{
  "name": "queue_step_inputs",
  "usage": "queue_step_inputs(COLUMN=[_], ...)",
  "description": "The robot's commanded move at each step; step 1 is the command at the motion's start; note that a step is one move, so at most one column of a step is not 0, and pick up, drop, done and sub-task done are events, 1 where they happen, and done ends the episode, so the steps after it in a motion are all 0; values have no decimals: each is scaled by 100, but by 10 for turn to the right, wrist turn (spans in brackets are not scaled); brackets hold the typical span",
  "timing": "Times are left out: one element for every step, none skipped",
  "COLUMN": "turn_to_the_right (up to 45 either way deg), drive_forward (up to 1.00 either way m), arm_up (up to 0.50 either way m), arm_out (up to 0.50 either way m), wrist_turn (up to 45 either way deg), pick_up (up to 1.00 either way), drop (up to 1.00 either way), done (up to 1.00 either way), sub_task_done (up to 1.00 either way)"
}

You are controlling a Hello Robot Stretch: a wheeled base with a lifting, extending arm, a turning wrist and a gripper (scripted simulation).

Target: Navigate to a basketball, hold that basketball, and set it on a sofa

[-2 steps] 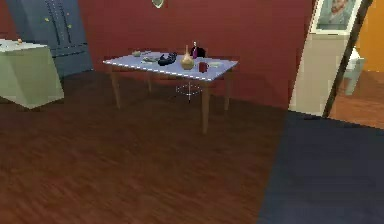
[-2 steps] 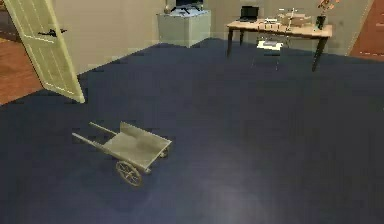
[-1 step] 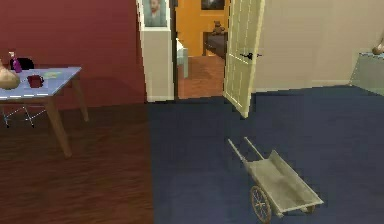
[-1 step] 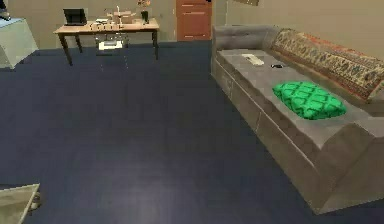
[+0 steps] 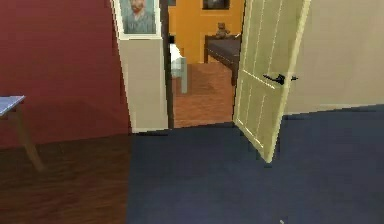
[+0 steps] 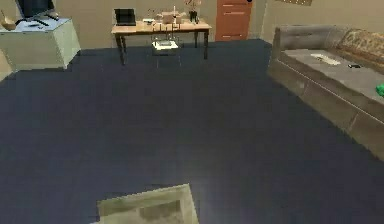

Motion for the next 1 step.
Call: queue_step_inputs(turn_to_the_right=[0], drive_forward=[100], arm_up=[0], arm_out=[0], wrist_turn=[0], pick_up=[0], drop=[0], done=[0], sub_task_done=[0])
